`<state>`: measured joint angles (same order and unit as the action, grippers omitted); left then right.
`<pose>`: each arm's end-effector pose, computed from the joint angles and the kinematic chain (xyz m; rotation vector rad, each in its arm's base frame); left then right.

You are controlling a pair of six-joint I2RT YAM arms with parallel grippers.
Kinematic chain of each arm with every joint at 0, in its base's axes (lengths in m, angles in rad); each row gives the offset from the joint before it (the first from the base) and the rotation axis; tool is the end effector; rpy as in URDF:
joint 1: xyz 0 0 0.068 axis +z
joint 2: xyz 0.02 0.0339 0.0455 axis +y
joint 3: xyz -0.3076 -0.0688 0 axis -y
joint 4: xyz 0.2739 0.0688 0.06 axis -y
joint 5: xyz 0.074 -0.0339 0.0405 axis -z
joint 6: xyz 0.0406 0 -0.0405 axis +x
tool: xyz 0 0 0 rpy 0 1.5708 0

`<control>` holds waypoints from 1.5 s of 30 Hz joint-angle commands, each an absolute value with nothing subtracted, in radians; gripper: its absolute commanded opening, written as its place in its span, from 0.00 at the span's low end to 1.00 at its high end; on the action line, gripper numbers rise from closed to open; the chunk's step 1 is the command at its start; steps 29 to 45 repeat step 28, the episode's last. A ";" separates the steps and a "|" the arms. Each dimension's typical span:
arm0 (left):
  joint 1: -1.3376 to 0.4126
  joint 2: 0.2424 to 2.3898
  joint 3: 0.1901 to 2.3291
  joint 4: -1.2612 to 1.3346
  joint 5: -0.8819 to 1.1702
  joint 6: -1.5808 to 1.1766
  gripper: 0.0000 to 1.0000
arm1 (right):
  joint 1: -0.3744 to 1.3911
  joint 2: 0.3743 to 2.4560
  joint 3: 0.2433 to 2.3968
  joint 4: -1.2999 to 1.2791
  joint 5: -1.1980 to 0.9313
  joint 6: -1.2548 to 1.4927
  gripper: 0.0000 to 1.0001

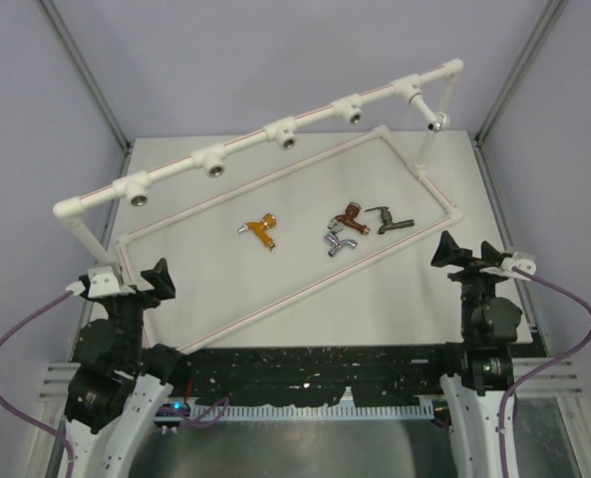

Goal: Install the water faucets

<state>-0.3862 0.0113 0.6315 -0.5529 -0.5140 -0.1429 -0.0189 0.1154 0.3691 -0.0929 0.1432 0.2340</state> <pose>0.0164 0.0149 0.3323 -0.2296 1.4948 -0.0379 0.0771 -0.0073 0.2940 0.2951 1.3809 0.0772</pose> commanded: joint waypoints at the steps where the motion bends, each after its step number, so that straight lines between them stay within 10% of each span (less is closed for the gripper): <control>1: -0.388 -0.193 0.601 -0.587 -0.537 -0.167 1.00 | -0.002 -0.082 0.325 -0.106 0.192 0.097 0.96; 45: -0.388 -0.250 0.557 -0.598 -0.586 -0.192 1.00 | 0.095 -0.179 0.348 -0.068 0.244 -0.236 0.96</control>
